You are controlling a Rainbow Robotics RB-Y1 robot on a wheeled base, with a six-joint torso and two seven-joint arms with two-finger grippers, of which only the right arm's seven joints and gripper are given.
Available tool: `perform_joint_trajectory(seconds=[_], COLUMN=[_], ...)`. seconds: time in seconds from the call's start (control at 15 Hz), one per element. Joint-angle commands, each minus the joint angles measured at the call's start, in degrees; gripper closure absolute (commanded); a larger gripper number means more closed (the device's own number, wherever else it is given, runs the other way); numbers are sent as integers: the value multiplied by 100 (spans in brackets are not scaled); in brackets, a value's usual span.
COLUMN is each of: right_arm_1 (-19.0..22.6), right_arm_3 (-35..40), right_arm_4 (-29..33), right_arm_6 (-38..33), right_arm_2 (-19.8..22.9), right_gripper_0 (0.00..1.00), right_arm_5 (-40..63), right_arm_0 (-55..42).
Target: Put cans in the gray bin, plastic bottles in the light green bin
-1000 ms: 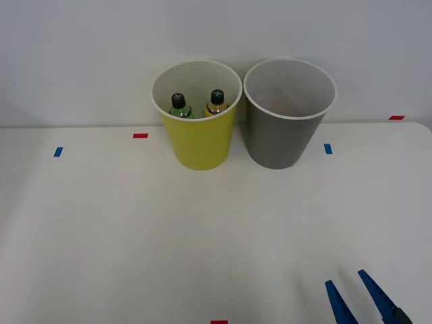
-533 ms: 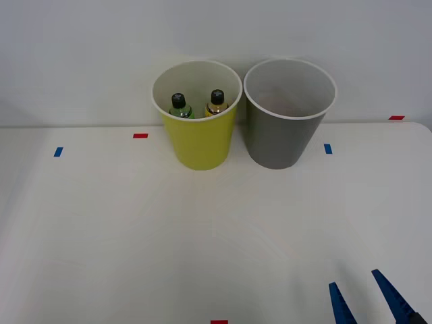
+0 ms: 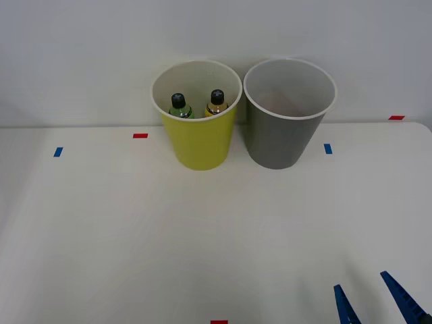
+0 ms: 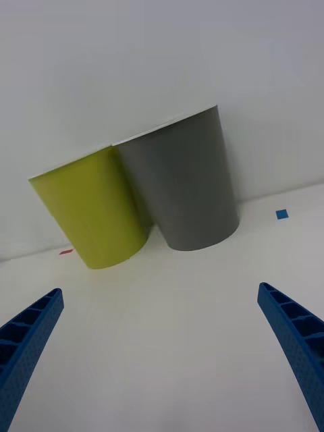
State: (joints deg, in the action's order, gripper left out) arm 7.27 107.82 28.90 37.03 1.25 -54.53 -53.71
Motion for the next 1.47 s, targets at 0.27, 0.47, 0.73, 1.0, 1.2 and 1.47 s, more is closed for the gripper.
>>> perform_joint_trajectory(seconds=[0.27,0.47,0.73,1.0,1.2,1.47], right_arm_1=[-261,-261,-323,-384,-420,-402], right_arm_3=[521,521,521,521,521,521], right_arm_4=[1030,1021,1013,1004,951,863], right_arm_6=[-1110,-1048,-881,-618,-46,68], right_arm_2=[481,481,402,305,305,297], right_gripper_0=[0,0,0,0,0,0], right_arm_5=[-5,-5,-76,-190,-243,-243], right_arm_0=[-43,-25,-122,-174,-192,-201])
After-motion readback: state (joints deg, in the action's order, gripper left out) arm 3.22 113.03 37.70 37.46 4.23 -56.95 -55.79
